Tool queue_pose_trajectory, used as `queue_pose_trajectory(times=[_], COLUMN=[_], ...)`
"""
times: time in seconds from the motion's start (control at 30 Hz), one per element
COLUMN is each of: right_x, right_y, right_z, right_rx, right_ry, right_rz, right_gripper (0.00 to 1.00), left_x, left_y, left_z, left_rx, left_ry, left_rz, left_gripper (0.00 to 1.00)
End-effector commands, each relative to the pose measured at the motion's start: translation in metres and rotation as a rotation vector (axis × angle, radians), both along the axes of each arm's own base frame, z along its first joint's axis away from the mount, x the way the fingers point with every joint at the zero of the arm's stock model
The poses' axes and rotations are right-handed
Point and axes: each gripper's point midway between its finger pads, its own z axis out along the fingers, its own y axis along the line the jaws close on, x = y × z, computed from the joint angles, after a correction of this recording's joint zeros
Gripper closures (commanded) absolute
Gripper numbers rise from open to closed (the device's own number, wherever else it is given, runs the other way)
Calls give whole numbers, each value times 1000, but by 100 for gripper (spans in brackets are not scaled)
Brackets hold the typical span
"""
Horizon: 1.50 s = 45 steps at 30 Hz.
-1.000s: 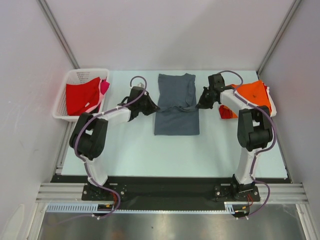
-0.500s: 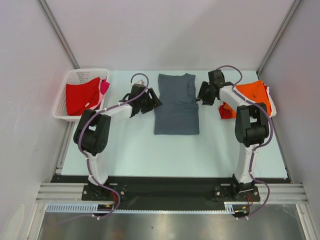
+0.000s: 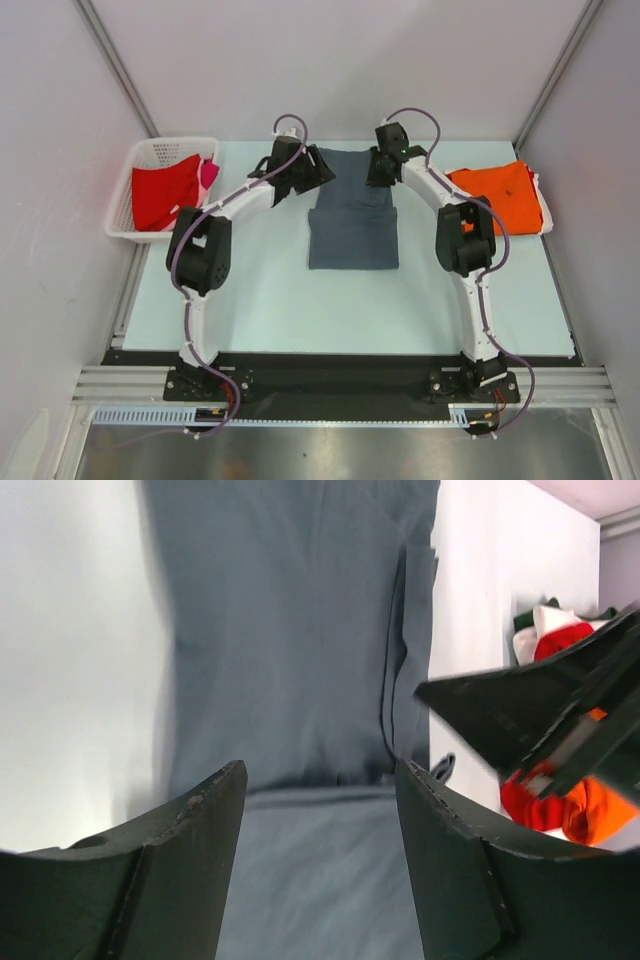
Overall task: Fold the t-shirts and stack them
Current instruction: Fold the tshirt
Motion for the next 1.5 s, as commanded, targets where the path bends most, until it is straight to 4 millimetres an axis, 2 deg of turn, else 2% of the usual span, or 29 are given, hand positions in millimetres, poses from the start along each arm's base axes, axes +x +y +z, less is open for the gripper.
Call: queue_pose_trajectory(times=[0.0,0.03,0.07,0.1,0.13,0.17,0.27,0.3,0.37,0.4,0.57,0.7,0.83,0.9,1.03,1.17,1.3,1.37,1.47], right_x=[7,9,10,10,11,11,11,11,11,13,12,17,22,24,26,23,23,24,28], right_y=[-6,-5,-4,-6,-5,-5,-6,-8,-16,-23,-52,-86,-95,-93,-74,-32,7,19,24], right_z=[-10,-13,-15,-22,-24,-27,-38,-38,-43,-44,-45,-45,-30,-16,6,17,16,6,-11], right_rx=[-22,-22,-24,-31,-34,-39,-73,-89,-133,-157,-219,-223,-225,-229,-232,-183,-93,-48,-32], right_ry=[16,13,12,21,20,23,35,35,40,37,55,74,45,13,-51,-95,-116,-97,-73], right_rz=[-17,-19,-23,-29,-32,-33,-45,-52,-74,-94,-162,-223,-231,-231,-189,-96,-6,16,13], right_gripper=[80,82,84,85,86,86,88,88,88,88,88,87,84,84,82,79,78,79,82], left_x=[13,17,20,27,33,33,45,48,51,50,47,47,48,48,49,50,51,51,51], left_y=[-17,-21,-24,-28,-33,-33,-34,-28,-25,-22,10,16,14,12,9,9,9,8,7], left_z=[-7,-8,-26,-20,-32,-32,-52,-64,-73,-87,-120,-125,-127,-127,-123,-119,-118,-119,-118], left_rx=[-17,-33,-33,-49,-57,-62,-53,-31,-31,-30,-27,-10,-9,-13,-18,-17,-17,-21,-25], left_ry=[17,24,52,38,54,59,85,102,121,156,273,281,280,281,269,259,256,258,259], left_rz=[-31,-25,-21,-21,-13,-7,39,71,109,136,278,289,269,258,241,241,241,237,234], left_gripper=[34,35,37,38,39,39,40,40,39,39,37,36,37,37,37,37,37,37,37])
